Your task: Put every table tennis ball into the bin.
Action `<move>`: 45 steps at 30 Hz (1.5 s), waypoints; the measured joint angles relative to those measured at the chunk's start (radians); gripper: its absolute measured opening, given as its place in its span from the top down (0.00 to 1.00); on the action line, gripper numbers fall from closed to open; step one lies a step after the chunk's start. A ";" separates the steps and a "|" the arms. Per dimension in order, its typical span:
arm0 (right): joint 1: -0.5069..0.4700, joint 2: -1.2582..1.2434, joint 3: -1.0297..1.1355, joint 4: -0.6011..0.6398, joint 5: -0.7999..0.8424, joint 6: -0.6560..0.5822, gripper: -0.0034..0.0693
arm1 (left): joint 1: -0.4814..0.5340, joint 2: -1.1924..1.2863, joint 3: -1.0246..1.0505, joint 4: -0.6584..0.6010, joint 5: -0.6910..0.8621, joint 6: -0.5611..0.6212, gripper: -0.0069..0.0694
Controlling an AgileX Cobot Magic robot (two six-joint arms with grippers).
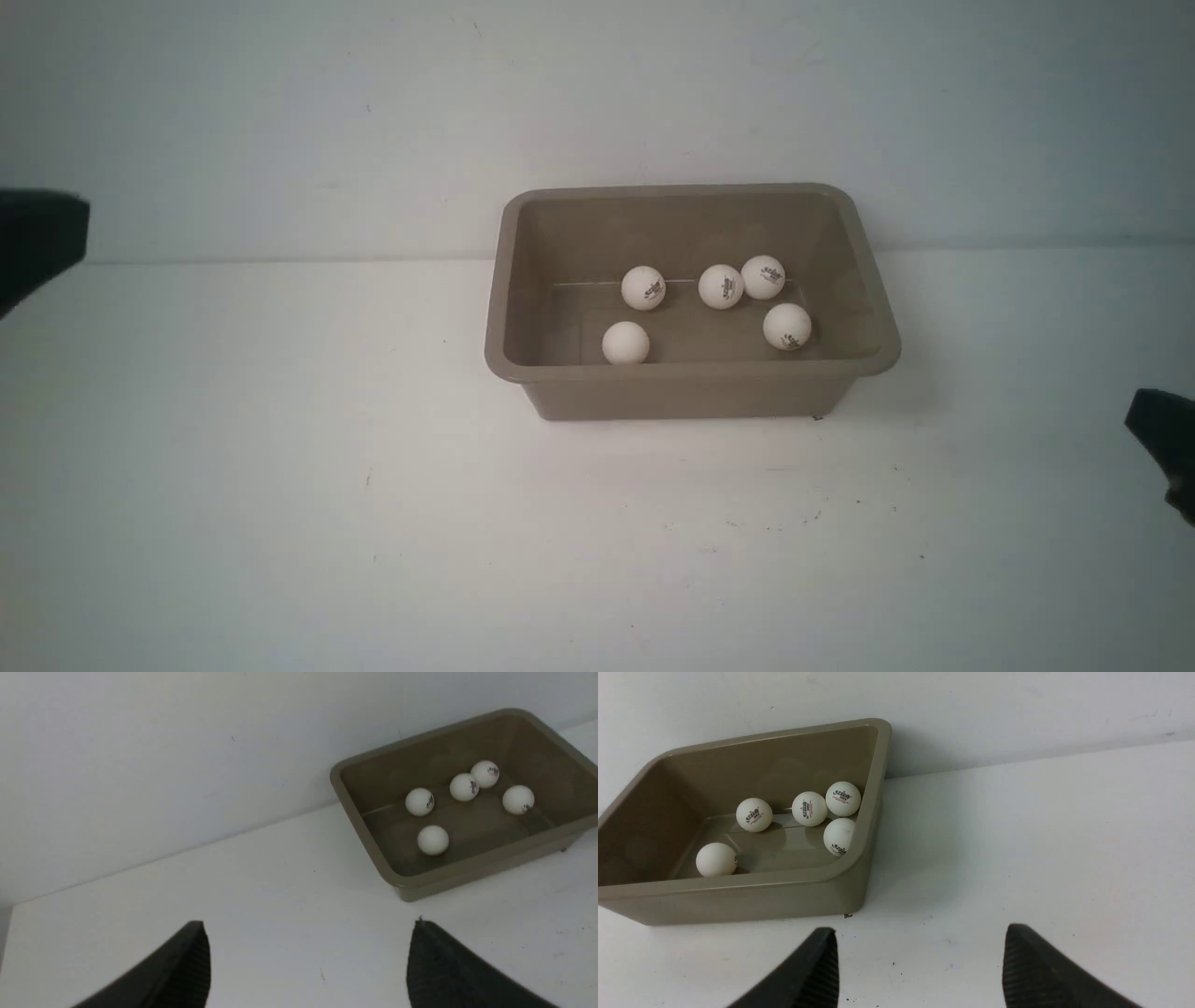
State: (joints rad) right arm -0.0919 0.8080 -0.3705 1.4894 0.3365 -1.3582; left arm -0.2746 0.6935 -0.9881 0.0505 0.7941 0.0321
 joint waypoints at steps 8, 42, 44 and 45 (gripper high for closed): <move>0.000 0.000 0.000 0.008 0.000 0.000 0.36 | 0.101 -0.209 0.542 -0.018 -0.305 -0.006 0.24; 0.000 0.000 0.000 0.010 0.003 0.000 0.36 | 0.354 -0.701 1.008 -0.027 -0.377 0.000 0.24; 0.000 0.000 0.000 0.010 0.003 0.000 0.36 | 0.354 -0.705 1.008 -0.036 -0.379 -0.004 0.24; 0.000 0.000 0.000 0.010 0.003 0.000 0.36 | 0.354 -0.705 1.008 -0.041 -0.379 -0.004 0.24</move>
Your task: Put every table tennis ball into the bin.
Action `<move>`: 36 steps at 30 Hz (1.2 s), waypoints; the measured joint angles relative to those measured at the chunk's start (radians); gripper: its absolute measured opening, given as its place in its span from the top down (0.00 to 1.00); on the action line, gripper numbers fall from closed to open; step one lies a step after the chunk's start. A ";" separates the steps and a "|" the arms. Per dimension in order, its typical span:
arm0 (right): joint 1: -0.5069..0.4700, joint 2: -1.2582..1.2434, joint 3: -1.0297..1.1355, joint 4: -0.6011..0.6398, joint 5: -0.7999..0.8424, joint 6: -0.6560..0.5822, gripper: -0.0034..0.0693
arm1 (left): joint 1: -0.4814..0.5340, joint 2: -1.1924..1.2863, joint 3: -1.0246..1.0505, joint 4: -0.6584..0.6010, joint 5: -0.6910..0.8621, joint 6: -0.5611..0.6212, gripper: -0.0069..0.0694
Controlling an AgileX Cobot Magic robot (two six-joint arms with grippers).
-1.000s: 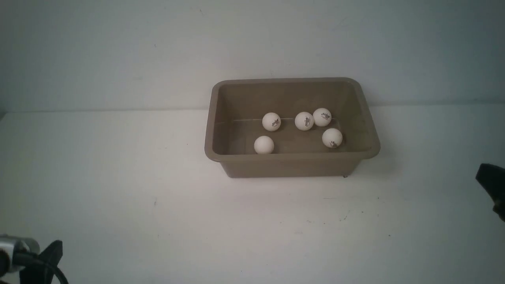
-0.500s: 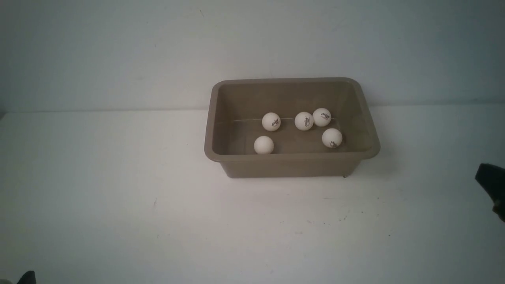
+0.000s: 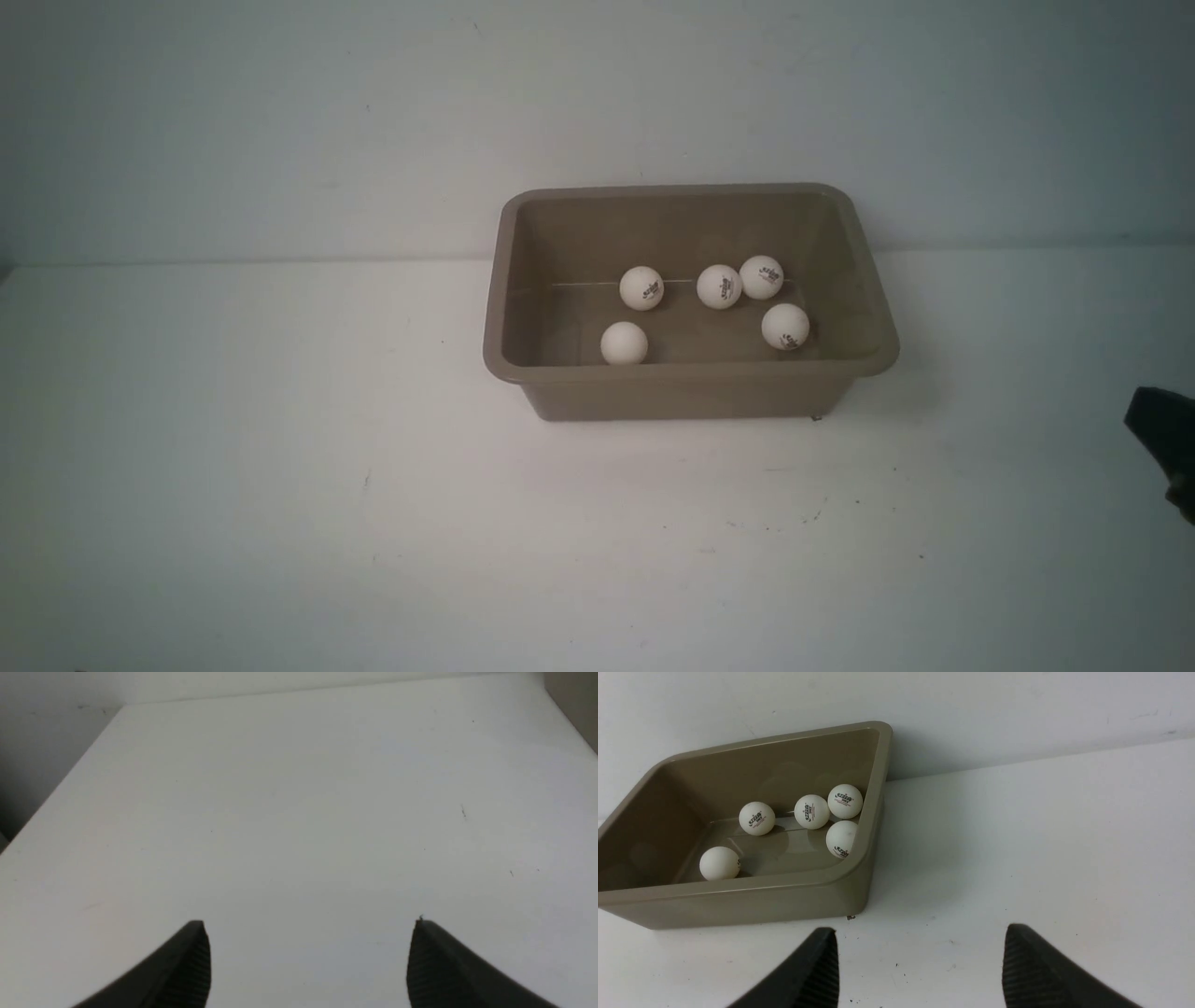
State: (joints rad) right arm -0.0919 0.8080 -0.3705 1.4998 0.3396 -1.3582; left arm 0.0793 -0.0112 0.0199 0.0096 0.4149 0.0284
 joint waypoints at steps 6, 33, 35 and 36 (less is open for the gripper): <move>0.000 0.000 0.000 0.000 0.000 0.000 0.36 | 0.000 0.000 0.000 -0.003 0.000 0.036 0.24; 0.000 0.000 0.000 0.000 0.000 0.000 0.36 | 0.000 0.000 0.000 -0.003 0.000 0.050 0.24; 0.000 0.000 0.000 0.000 0.000 -0.002 0.36 | 0.000 0.000 0.000 -0.003 0.000 0.050 0.24; 0.000 0.000 0.000 0.000 0.000 -0.006 0.36 | 0.000 0.000 0.000 -0.003 0.000 0.050 0.24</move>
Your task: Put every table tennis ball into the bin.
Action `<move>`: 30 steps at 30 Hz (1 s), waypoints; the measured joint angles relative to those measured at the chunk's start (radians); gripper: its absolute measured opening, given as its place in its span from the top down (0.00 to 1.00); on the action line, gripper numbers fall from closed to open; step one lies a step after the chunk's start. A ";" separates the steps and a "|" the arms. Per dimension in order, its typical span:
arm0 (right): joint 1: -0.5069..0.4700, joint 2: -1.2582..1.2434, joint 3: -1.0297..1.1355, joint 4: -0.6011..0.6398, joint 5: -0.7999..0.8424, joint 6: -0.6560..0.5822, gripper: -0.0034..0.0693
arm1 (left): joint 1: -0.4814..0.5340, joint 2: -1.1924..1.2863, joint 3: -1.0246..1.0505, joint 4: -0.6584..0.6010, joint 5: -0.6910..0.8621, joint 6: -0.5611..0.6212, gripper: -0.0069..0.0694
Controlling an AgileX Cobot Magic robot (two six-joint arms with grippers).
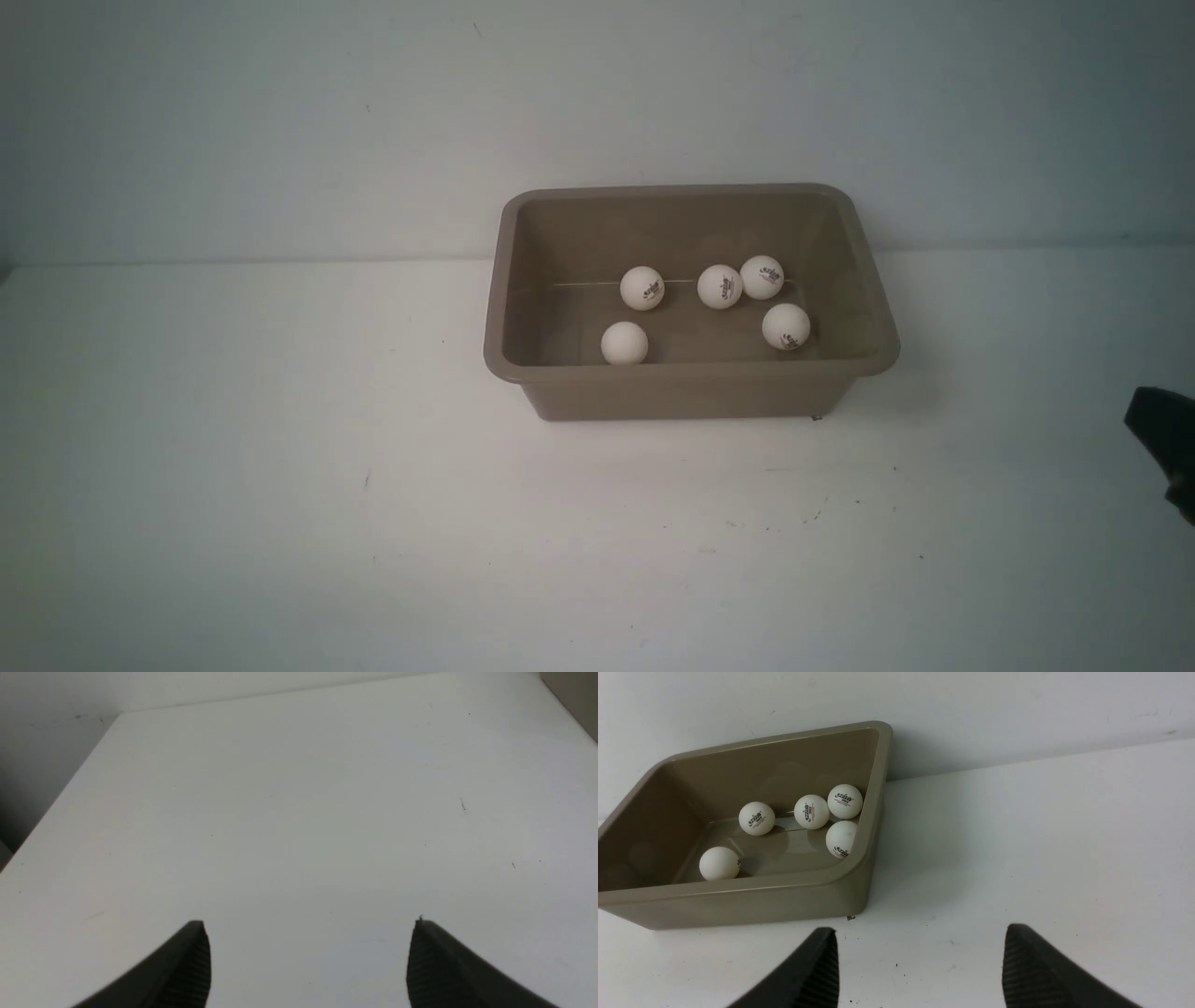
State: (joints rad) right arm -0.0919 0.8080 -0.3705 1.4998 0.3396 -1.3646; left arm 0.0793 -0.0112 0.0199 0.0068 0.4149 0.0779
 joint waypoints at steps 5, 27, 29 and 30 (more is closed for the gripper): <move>0.000 0.000 0.000 0.001 0.004 -0.120 0.36 | 0.000 0.000 0.000 0.000 0.000 0.000 0.24; 0.000 -0.036 -0.145 -1.064 0.227 0.745 0.36 | 0.000 0.000 0.000 -0.007 0.000 0.000 0.24; 0.000 -0.092 -0.145 -1.189 0.243 0.900 0.36 | 0.000 0.000 0.000 -0.007 0.000 0.000 0.24; 0.000 -0.113 -0.145 -1.214 0.243 0.938 0.36 | 0.000 0.000 0.000 -0.007 0.000 0.000 0.24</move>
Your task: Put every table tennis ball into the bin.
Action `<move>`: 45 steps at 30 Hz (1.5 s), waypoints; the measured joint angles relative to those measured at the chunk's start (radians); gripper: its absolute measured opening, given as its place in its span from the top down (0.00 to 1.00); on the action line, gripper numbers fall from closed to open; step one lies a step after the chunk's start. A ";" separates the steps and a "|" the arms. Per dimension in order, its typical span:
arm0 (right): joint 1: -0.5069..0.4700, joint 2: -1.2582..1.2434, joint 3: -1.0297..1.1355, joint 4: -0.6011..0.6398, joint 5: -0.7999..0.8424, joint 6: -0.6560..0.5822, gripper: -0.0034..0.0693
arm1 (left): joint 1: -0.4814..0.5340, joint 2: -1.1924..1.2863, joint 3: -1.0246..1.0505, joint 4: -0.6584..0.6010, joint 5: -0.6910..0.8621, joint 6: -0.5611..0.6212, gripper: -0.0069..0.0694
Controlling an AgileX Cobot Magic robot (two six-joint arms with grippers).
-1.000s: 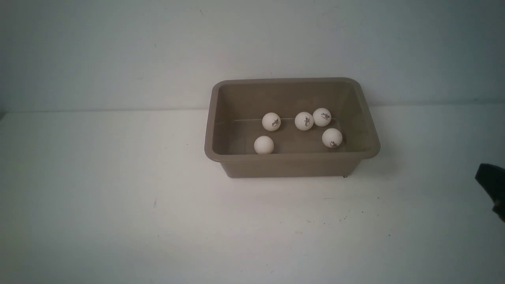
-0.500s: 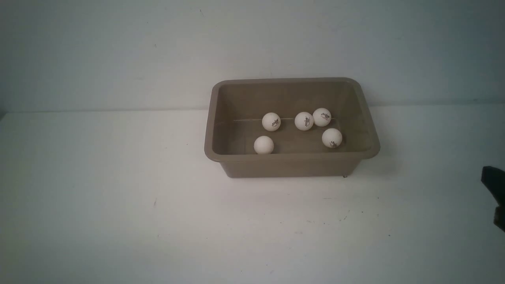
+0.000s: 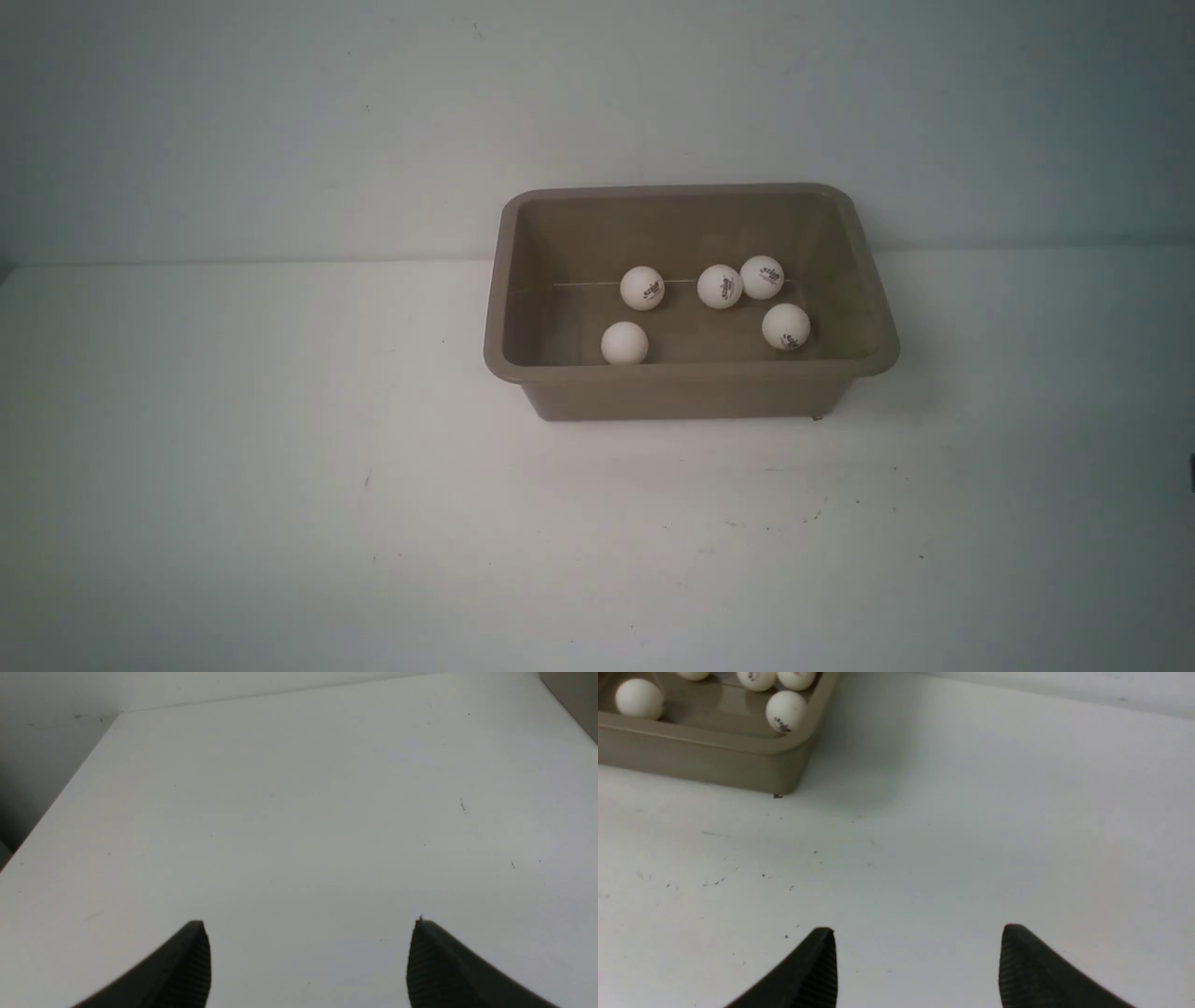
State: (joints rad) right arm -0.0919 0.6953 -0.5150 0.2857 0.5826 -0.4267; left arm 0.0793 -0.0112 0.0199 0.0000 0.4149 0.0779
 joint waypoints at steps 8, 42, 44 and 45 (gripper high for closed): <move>0.000 -0.229 0.114 -0.067 -0.131 0.170 0.36 | 0.000 0.000 0.000 0.000 0.000 0.000 0.24; 0.195 -0.707 0.492 -0.121 -0.130 0.169 0.36 | 0.000 0.000 0.000 0.000 0.000 0.000 0.24; 0.195 -0.707 0.492 -0.122 -0.113 0.170 0.36 | 0.000 0.000 0.000 0.000 0.000 0.000 0.24; 0.195 -0.707 0.492 -0.122 -0.108 0.170 0.36 | 0.000 0.000 0.000 0.000 0.000 0.000 0.24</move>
State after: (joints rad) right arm 0.1035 -0.0121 -0.0231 0.1635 0.4749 -0.2569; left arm 0.0793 -0.0112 0.0199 0.0000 0.4149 0.0779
